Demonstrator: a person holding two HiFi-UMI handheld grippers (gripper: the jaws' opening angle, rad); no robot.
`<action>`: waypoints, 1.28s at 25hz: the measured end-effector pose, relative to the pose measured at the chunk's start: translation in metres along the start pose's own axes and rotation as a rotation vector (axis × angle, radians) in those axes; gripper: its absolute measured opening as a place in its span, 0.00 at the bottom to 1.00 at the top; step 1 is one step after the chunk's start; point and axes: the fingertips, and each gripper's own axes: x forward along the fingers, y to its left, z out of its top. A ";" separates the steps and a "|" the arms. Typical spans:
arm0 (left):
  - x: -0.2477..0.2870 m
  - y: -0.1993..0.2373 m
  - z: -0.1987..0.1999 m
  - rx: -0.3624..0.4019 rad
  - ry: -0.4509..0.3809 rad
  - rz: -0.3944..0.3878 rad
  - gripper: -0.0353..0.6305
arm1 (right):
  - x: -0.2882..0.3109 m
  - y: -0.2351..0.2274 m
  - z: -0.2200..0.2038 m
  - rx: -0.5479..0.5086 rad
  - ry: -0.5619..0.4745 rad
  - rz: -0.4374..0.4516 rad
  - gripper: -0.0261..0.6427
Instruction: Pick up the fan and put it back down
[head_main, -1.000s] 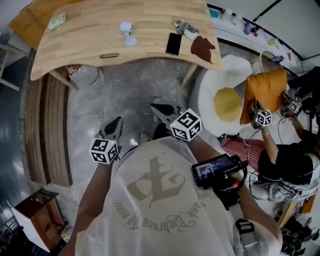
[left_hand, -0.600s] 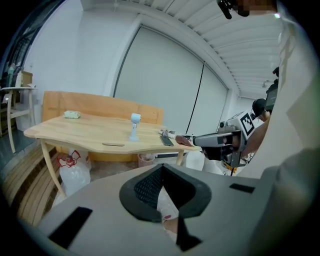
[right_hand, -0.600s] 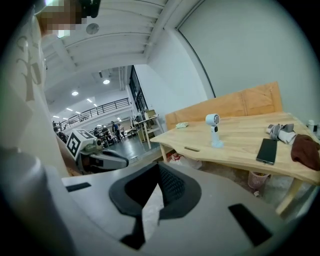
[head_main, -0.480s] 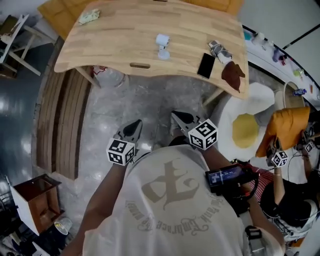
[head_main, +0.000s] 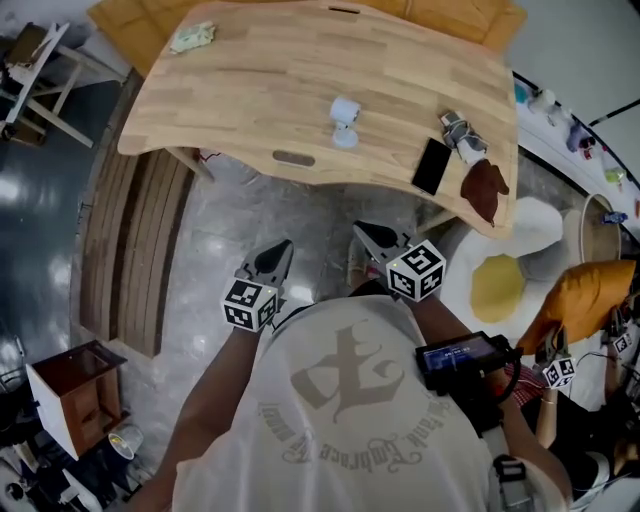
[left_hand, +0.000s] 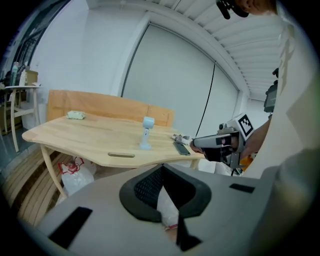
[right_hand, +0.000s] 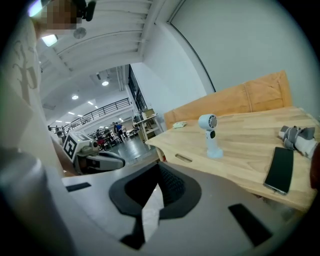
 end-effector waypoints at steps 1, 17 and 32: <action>0.006 0.002 0.004 -0.002 0.002 0.003 0.07 | 0.003 -0.006 0.003 0.002 0.003 0.003 0.06; 0.086 0.011 0.054 -0.037 0.028 0.059 0.07 | 0.016 -0.106 0.035 0.042 0.030 0.010 0.06; 0.160 0.012 0.098 -0.031 0.012 0.095 0.07 | 0.020 -0.185 0.072 0.038 0.015 0.034 0.06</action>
